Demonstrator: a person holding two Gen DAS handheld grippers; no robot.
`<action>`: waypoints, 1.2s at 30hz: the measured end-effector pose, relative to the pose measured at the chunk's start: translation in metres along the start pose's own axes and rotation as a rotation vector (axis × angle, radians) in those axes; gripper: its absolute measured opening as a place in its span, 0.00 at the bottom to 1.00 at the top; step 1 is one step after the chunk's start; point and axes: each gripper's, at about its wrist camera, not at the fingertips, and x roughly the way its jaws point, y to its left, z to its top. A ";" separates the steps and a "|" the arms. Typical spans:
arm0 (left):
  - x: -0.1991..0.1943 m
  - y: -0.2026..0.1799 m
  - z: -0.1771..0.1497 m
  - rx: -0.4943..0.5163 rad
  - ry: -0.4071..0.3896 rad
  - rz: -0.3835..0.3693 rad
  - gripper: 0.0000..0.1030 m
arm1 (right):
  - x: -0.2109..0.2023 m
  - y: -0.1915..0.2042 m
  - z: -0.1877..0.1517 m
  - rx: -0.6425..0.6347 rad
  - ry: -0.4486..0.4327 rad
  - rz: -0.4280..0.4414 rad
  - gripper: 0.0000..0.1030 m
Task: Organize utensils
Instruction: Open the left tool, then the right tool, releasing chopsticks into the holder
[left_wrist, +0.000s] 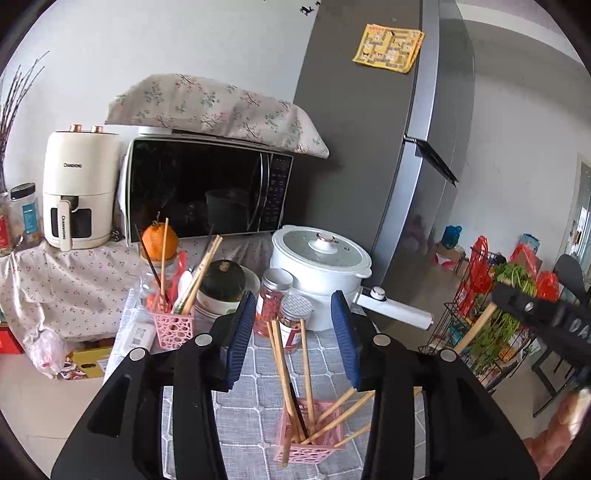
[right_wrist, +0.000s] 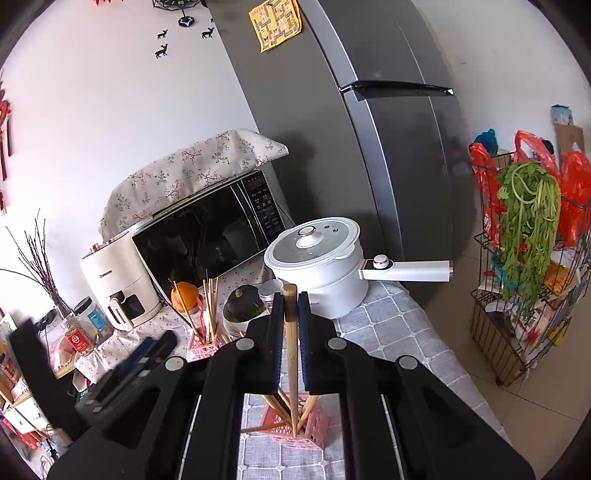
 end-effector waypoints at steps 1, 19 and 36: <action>-0.004 0.003 0.003 -0.009 -0.010 -0.003 0.42 | 0.002 0.001 -0.001 -0.005 -0.002 -0.004 0.08; -0.029 0.002 0.008 0.038 -0.026 0.070 0.70 | 0.030 0.009 -0.031 -0.046 0.058 -0.146 0.44; -0.049 -0.026 -0.062 0.141 0.145 0.107 0.92 | -0.039 -0.025 -0.093 -0.054 0.124 -0.285 0.71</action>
